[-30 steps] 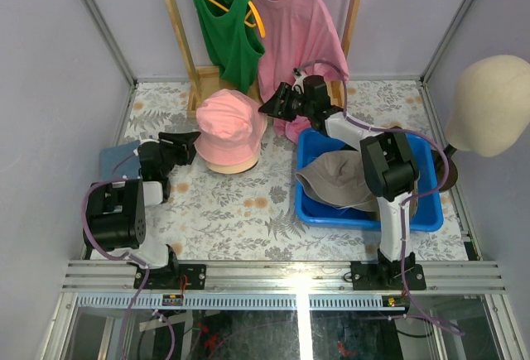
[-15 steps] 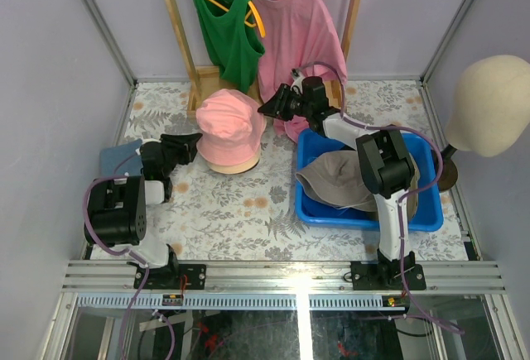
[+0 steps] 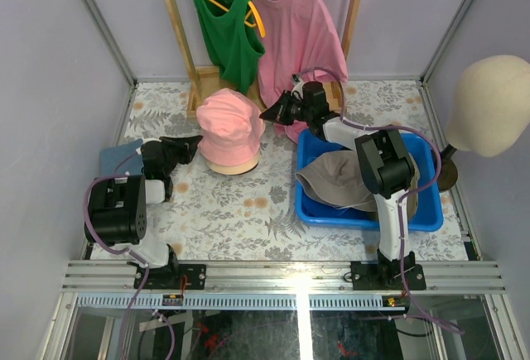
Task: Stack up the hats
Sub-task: Stack the hat on the hat.
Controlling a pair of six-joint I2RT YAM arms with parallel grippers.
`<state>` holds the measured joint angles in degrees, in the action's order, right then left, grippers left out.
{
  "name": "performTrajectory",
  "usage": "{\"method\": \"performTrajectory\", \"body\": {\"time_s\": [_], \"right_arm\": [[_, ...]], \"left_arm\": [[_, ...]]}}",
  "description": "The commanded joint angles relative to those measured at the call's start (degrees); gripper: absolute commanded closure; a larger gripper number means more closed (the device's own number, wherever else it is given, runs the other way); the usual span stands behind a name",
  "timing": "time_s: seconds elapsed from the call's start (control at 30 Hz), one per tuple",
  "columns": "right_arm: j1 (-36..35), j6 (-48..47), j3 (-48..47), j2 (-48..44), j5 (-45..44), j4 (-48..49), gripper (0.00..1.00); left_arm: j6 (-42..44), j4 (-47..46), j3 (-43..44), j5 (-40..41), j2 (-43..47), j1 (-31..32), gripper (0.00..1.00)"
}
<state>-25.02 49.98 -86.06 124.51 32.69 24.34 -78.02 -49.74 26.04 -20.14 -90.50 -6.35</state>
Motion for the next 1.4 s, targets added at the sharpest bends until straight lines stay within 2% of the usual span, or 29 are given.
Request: {"method": "performTrajectory", "body": {"time_s": [0.0,0.3,0.57,1.27,1.3,1.37], "right_arm": [[-0.2,-1.2,1.1,-3.0,0.5,-1.2,1.00],[-0.2,-3.5,2.4,-3.1,-2.2,-7.0,1.00],[-0.2,-4.0,4.2,-2.7,-2.8,-7.7,1.00],[-0.2,-5.0,5.1,-3.5,-2.3,-8.1,1.00],[-0.2,-4.9,4.8,-3.9,-2.2,-8.1,0.99],[-0.2,-5.5,4.0,-4.9,-2.2,-8.6,0.84]], "left_arm": [[1.1,-1.2,1.7,1.3,0.0,0.6,1.00],[6.4,14.9,3.1,4.7,3.0,1.0,1.00],[9.1,22.7,3.7,5.7,3.0,1.1,1.00],[10.1,24.6,4.1,5.7,3.1,1.1,1.00],[9.9,24.8,4.4,5.7,3.6,1.1,0.96],[9.9,26.5,5.2,6.5,4.8,1.1,0.80]]}}
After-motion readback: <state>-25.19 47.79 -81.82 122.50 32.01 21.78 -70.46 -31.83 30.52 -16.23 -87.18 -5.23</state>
